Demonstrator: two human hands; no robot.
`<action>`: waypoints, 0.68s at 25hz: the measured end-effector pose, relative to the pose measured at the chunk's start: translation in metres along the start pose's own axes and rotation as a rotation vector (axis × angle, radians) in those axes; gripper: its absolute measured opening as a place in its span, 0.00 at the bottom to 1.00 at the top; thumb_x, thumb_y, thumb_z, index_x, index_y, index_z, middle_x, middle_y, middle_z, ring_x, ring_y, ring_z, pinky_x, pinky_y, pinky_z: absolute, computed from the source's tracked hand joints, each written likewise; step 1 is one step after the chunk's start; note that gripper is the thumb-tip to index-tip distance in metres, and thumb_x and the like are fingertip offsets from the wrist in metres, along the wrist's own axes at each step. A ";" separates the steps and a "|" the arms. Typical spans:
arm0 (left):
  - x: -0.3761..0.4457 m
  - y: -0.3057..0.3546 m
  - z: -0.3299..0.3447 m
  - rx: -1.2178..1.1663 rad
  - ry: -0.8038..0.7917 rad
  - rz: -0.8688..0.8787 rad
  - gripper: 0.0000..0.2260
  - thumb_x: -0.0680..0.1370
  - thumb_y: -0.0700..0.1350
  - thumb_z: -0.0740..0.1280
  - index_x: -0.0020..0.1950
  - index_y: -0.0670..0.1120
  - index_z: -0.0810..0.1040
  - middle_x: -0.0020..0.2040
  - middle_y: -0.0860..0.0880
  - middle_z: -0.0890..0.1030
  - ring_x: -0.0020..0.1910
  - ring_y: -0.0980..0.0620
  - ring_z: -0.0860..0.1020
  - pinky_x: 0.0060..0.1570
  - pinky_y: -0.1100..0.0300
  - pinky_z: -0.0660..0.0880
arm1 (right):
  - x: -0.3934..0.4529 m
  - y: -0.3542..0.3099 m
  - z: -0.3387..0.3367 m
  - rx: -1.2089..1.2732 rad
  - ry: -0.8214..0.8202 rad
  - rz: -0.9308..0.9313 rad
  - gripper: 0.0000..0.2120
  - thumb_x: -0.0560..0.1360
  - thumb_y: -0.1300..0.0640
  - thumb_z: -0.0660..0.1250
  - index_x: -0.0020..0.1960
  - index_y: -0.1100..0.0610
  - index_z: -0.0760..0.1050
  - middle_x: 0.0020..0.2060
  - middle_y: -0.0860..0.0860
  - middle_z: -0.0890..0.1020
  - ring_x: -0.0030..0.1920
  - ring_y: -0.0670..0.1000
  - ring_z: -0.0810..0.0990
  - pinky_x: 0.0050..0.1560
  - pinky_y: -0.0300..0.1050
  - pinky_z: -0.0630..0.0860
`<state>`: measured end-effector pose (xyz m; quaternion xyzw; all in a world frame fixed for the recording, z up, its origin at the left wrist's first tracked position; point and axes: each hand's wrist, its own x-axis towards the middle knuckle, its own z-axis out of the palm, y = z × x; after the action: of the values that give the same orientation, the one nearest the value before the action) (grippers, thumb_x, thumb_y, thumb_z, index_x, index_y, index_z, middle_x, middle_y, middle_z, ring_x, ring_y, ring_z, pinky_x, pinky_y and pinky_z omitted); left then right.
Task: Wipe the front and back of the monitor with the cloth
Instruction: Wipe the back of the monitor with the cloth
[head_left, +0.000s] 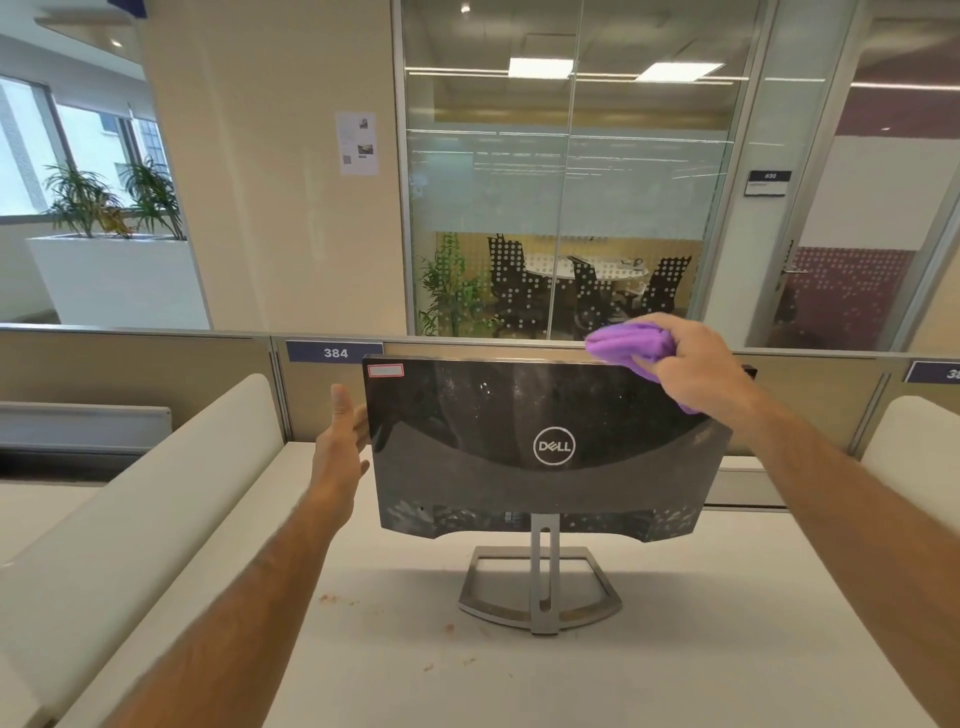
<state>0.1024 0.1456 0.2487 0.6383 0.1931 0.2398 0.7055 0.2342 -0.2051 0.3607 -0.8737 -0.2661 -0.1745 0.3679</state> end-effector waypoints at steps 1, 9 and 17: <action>0.000 0.001 0.000 0.000 -0.002 -0.001 0.36 0.75 0.72 0.47 0.73 0.52 0.69 0.74 0.49 0.70 0.74 0.43 0.66 0.72 0.38 0.56 | 0.005 -0.005 -0.005 0.202 0.038 0.024 0.20 0.76 0.65 0.68 0.58 0.41 0.75 0.48 0.42 0.81 0.46 0.48 0.79 0.39 0.36 0.76; 0.000 0.001 0.000 -0.010 -0.005 -0.007 0.36 0.75 0.72 0.48 0.73 0.51 0.70 0.73 0.49 0.71 0.74 0.43 0.66 0.72 0.38 0.56 | -0.003 -0.006 0.027 -0.443 0.103 -0.027 0.25 0.71 0.65 0.71 0.65 0.50 0.74 0.47 0.53 0.83 0.44 0.52 0.79 0.47 0.51 0.80; -0.003 0.001 0.000 0.015 -0.004 0.004 0.38 0.73 0.73 0.48 0.74 0.51 0.69 0.74 0.49 0.71 0.74 0.43 0.67 0.72 0.38 0.57 | -0.006 -0.061 0.047 0.404 -0.182 -0.107 0.21 0.76 0.70 0.65 0.59 0.48 0.79 0.51 0.43 0.84 0.54 0.46 0.81 0.53 0.42 0.79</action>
<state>0.1000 0.1443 0.2500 0.6445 0.1923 0.2385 0.7006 0.1980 -0.1364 0.3598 -0.7789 -0.3738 -0.0574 0.5002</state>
